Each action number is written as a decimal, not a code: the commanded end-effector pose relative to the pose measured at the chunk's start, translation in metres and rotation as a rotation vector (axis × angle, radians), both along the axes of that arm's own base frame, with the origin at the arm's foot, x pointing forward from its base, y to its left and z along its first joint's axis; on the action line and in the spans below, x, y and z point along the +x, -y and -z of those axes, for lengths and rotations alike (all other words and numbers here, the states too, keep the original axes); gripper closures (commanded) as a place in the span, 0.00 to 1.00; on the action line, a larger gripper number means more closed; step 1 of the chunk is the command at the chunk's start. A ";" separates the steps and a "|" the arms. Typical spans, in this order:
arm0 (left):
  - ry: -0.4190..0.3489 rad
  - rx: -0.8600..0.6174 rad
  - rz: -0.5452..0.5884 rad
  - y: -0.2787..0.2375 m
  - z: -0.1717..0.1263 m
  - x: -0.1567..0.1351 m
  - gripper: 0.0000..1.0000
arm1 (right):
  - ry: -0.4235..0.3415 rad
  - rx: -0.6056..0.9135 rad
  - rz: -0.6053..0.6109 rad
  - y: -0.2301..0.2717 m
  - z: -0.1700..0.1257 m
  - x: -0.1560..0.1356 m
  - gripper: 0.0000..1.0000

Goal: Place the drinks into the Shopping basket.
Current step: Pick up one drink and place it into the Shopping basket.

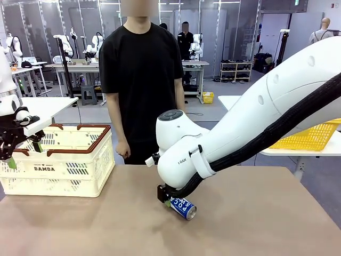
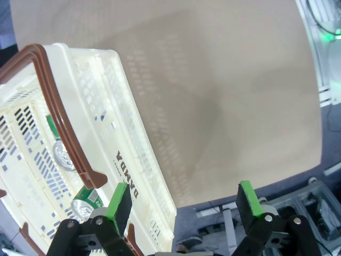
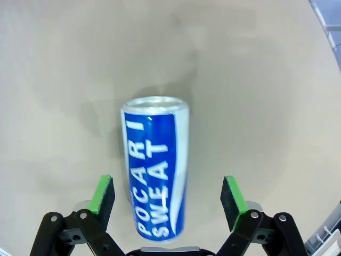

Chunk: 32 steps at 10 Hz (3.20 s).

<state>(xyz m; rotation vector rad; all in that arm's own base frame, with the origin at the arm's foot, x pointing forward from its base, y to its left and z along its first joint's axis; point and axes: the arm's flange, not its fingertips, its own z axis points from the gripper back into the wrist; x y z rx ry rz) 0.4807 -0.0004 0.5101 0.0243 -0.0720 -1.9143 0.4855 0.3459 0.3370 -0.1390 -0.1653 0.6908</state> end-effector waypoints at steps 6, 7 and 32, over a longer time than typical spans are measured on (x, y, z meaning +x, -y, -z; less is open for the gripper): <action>-0.006 0.007 -0.014 0.000 -0.002 -0.002 0.00 | 0.053 0.074 -0.072 0.183 -0.099 -0.035 0.00; -0.006 0.007 -0.014 0.000 -0.002 -0.002 0.00 | 0.042 0.084 -0.076 0.212 -0.103 -0.033 0.00; 0.038 -0.072 0.599 0.451 0.038 -0.008 0.00 | 0.062 0.074 -0.003 0.287 -0.102 -0.038 0.00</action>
